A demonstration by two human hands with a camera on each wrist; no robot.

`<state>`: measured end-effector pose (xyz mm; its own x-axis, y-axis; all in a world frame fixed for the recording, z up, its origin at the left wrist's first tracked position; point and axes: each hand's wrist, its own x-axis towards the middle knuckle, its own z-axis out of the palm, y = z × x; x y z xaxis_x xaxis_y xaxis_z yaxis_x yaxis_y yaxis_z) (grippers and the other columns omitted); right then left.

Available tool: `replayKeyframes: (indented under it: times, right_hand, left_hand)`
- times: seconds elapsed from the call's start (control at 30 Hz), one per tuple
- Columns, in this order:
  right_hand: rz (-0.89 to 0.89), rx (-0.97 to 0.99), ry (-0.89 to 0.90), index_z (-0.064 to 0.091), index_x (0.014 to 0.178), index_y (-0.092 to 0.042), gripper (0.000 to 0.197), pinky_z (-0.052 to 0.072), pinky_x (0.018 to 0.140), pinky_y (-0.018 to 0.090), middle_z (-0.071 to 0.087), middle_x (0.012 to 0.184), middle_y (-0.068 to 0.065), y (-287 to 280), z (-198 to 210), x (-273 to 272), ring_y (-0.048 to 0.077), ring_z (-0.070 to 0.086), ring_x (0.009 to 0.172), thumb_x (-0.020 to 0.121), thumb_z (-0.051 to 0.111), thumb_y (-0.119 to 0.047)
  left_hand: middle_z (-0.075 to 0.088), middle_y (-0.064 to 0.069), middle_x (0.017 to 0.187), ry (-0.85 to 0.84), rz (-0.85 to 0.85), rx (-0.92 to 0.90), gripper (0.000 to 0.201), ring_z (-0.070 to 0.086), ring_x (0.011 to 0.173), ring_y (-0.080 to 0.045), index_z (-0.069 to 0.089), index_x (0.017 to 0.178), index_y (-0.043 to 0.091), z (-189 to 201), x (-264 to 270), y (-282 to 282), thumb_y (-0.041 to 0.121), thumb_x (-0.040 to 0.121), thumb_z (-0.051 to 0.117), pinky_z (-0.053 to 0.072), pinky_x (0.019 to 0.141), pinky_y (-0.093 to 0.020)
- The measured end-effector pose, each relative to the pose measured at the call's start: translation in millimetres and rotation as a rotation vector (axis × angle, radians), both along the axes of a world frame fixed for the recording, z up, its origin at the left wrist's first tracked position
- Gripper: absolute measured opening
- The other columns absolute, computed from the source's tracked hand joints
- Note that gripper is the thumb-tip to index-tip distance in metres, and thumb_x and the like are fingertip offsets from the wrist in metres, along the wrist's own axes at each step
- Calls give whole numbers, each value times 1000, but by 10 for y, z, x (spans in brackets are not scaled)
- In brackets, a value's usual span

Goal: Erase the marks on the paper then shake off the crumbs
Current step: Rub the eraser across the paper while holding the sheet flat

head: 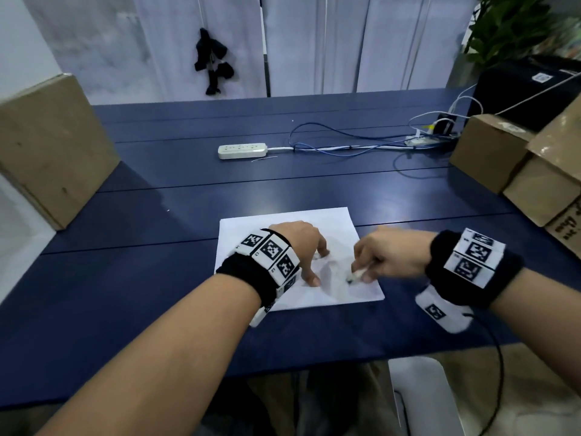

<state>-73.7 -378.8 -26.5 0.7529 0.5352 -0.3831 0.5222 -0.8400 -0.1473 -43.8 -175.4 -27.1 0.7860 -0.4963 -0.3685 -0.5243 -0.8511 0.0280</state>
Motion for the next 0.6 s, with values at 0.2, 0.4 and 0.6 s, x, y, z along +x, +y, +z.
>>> replayKeyframes:
  times: [0.2, 0.4, 0.6]
  right_hand:
    - [-235, 39, -244, 76, 93, -22, 35, 54, 75, 36, 72, 87, 2, -32, 27, 276, 25, 63, 84, 85, 62, -53]
    - [-51, 26, -60, 74, 112, -24, 27, 44, 79, 23, 71, 106, -6, -90, -16, -146, 17, 63, 94, 85, 70, -30]
    - [-224, 173, -173, 74, 108, -33, 24, 43, 78, 26, 65, 97, -6, -161, -11, -92, 10, 53, 83, 85, 69, -39]
  left_hand:
    - [61, 1, 120, 3, -13, -14, 69, 55, 117, -22, 58, 134, 31, 12, -22, -20, 47, 72, 84, 46, 93, -31]
    - [59, 3, 125, -8, -21, -4, 70, 54, 120, -20, 55, 136, 30, 6, -18, -28, 44, 74, 84, 45, 94, -33]
    - [56, 0, 129, 33, -28, 20, 73, 52, 122, -21, 52, 139, 28, 67, -32, -60, 42, 75, 83, 42, 96, -33]
